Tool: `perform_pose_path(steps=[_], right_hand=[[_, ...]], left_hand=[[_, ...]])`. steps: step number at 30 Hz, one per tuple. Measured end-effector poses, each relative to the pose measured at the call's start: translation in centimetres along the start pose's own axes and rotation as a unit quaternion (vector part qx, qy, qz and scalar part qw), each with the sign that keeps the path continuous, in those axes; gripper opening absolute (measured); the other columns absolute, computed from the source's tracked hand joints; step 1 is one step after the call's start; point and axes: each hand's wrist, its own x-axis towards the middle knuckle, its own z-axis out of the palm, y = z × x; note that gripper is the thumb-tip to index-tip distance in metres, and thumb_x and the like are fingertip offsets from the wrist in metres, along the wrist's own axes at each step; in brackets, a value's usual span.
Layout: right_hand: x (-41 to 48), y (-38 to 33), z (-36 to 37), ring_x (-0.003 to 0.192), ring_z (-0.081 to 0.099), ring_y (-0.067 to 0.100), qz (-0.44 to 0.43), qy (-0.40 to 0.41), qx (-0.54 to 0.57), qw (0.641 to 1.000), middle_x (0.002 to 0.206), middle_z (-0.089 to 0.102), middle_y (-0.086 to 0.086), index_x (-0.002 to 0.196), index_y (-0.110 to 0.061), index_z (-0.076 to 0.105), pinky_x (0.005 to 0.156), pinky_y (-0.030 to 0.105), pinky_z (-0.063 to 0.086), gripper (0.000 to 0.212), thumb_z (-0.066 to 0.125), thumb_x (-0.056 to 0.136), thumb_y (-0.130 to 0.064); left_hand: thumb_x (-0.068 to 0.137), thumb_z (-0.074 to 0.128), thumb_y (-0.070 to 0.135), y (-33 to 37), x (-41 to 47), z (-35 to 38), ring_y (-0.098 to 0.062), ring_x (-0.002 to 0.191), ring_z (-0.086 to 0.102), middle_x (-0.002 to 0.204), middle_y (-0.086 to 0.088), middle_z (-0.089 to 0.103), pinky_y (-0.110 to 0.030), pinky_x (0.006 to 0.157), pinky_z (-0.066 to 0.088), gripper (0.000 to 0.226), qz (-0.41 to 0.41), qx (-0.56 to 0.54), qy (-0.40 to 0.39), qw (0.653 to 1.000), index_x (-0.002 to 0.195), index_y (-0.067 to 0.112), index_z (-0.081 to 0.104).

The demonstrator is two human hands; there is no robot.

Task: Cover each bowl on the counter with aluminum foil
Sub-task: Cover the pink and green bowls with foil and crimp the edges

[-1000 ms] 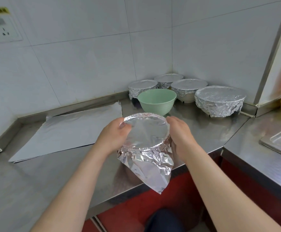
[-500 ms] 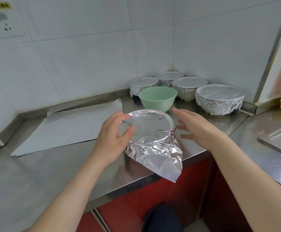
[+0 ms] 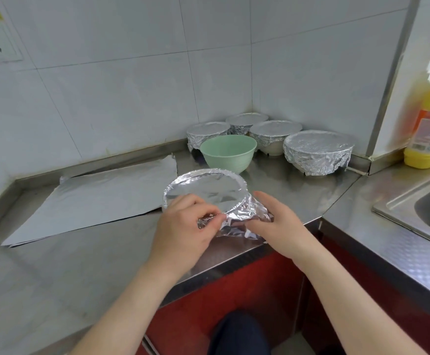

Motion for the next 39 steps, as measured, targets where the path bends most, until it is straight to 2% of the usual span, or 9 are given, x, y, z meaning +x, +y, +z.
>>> perform_pose_path(steps=[5, 13, 21, 26, 28, 31, 33, 37, 39], right_hand=[[0.8, 1.1, 1.4, 0.066, 0.053, 0.003, -0.066, 0.068, -0.074, 0.993, 0.077, 0.065, -0.008, 0.103, -0.028, 0.069, 0.06, 0.016, 0.04, 0.033, 0.05, 0.087, -0.006], [1.9, 2.6, 3.3, 0.07, 0.049, 0.01, -0.054, 0.166, -0.086, 0.981, 0.07, 0.059, -0.004, 0.088, -0.021, 0.066, 0.065, 0.02, 0.04, 0.02, 0.047, 0.094, -0.016], [3.7, 0.7, 3.9, 0.071, 0.066, 0.013, 0.12, 0.219, 0.318, 0.915, 0.074, 0.071, 0.001, 0.084, -0.011, 0.073, 0.056, 0.019, 0.05, 0.032, 0.044, 0.087, 0.002], [3.4, 0.4, 4.6, 0.052, 0.049, -0.021, 0.112, 0.204, 0.398, 0.887, 0.074, 0.044, -0.01, 0.085, -0.03, 0.045, 0.049, 0.0, 0.036, 0.037, 0.041, 0.099, 0.004], [3.4, 0.5, 5.7, 0.049, 0.051, -0.005, 0.107, 0.182, 0.363, 0.908, 0.068, 0.042, -0.007, 0.072, -0.029, 0.041, 0.048, 0.006, 0.037, 0.038, 0.041, 0.1, -0.003], [3.7, 1.2, 7.2, 0.089, 0.059, 0.01, 0.123, 0.147, 0.411, 0.891, 0.091, 0.061, -0.004, 0.089, -0.019, 0.06, 0.082, 0.027, 0.049, 0.023, 0.047, 0.093, -0.037], [3.6, 1.1, 7.4, 0.114, 0.06, 0.016, 0.139, 0.129, 0.374, 0.908, 0.121, 0.064, 0.002, 0.12, -0.015, 0.061, 0.103, 0.039, 0.046, 0.052, 0.045, 0.09, -0.054], [4.0, 0.4, 6.4, 0.127, 0.051, 0.017, 0.134, 0.156, 0.358, 0.911, 0.126, 0.057, -0.005, 0.134, -0.016, 0.054, 0.11, 0.043, 0.038, 0.077, 0.058, 0.077, -0.067], [4.3, 0.0, 5.5, 0.134, 0.043, 0.015, 0.136, 0.179, 0.359, 0.906, 0.143, 0.047, -0.005, 0.144, -0.018, 0.044, 0.114, 0.041, 0.033, 0.068, 0.055, 0.087, -0.054]], left_hand=[[0.078, 0.07, 0.032, 1.2, 0.5, 1.4, -0.011, 0.08, 0.055, 0.076, 0.01, 0.06, -0.019, 0.07, 0.039, 0.01, 0.003, 0.041, 0.012, 0.999, 0.076, 0.024, 0.074], [0.08, 0.059, 0.041, 1.9, 0.8, 2.4, -0.015, 0.076, 0.056, 0.073, 0.009, 0.059, -0.023, 0.067, 0.039, 0.022, 0.007, 0.068, 0.032, 0.997, 0.074, 0.024, 0.073], [0.078, 0.071, 0.028, 2.4, 1.1, 2.9, -0.016, 0.077, 0.057, 0.076, 0.008, 0.061, -0.032, 0.063, 0.049, 0.007, 0.009, 0.098, -0.003, 0.995, 0.081, 0.023, 0.075], [0.079, 0.072, 0.021, 2.3, 1.5, 2.8, -0.02, 0.076, 0.058, 0.076, 0.005, 0.06, -0.034, 0.062, 0.05, 0.006, 0.015, 0.104, -0.022, 0.994, 0.082, 0.02, 0.076], [0.079, 0.065, 0.025, 2.4, 1.7, 3.0, -0.021, 0.074, 0.058, 0.073, 0.004, 0.059, -0.034, 0.06, 0.05, 0.011, 0.016, 0.115, -0.021, 0.993, 0.079, 0.019, 0.075], [0.08, 0.058, 0.029, 2.6, 2.0, 3.4, -0.02, 0.073, 0.056, 0.073, 0.003, 0.058, -0.033, 0.06, 0.047, 0.02, 0.013, 0.129, -0.028, 0.991, 0.075, 0.017, 0.073], [0.082, 0.054, 0.03, 2.6, 2.1, 3.4, -0.021, 0.073, 0.056, 0.074, 0.002, 0.058, -0.031, 0.062, 0.044, 0.024, 0.009, 0.134, -0.034, 0.99, 0.076, 0.016, 0.073], [0.086, 0.05, 0.031, 2.6, 2.4, 2.4, -0.021, 0.079, 0.059, 0.081, 0.002, 0.063, -0.032, 0.07, 0.048, 0.028, 0.01, 0.113, -0.035, 0.993, 0.086, 0.017, 0.074], [0.086, 0.052, 0.034, 2.0, 3.0, 1.1, -0.018, 0.089, 0.061, 0.092, 0.005, 0.069, -0.03, 0.08, 0.047, 0.028, -0.002, 0.091, -0.002, 0.996, 0.095, 0.021, 0.075]])
